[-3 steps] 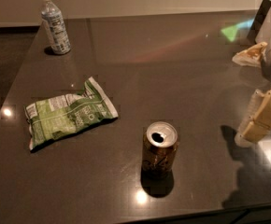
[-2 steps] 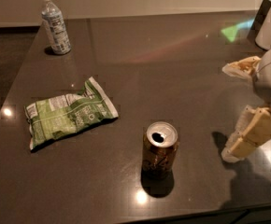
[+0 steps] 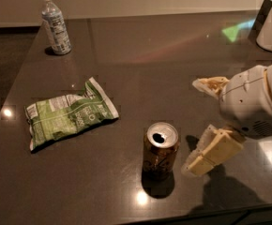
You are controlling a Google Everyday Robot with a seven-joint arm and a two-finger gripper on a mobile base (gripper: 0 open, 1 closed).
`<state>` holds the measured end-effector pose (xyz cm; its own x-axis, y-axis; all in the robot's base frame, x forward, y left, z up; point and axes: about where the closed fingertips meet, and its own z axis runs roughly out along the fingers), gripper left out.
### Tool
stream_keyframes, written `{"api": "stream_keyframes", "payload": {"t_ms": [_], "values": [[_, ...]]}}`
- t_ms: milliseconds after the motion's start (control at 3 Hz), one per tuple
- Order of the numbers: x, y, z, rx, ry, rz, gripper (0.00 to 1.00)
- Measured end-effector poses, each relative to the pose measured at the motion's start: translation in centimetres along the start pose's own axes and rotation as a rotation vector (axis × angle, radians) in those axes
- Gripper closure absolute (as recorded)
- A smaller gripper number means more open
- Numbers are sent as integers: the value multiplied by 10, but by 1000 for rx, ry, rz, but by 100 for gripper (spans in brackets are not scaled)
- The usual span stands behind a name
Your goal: Knock orange can over
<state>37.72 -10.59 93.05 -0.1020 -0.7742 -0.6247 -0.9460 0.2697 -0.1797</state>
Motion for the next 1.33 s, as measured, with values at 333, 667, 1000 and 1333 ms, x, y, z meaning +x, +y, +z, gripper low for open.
{"api": "stream_keyframes", "payload": {"t_ms": [333, 667, 1000, 1333], "values": [[-16, 18, 20, -32, -81, 8, 0], [-24, 31, 30, -59, -125, 4, 0], [-32, 39, 41, -69, -155, -6, 0], [-36, 42, 48, -70, -172, -12, 16]]}}
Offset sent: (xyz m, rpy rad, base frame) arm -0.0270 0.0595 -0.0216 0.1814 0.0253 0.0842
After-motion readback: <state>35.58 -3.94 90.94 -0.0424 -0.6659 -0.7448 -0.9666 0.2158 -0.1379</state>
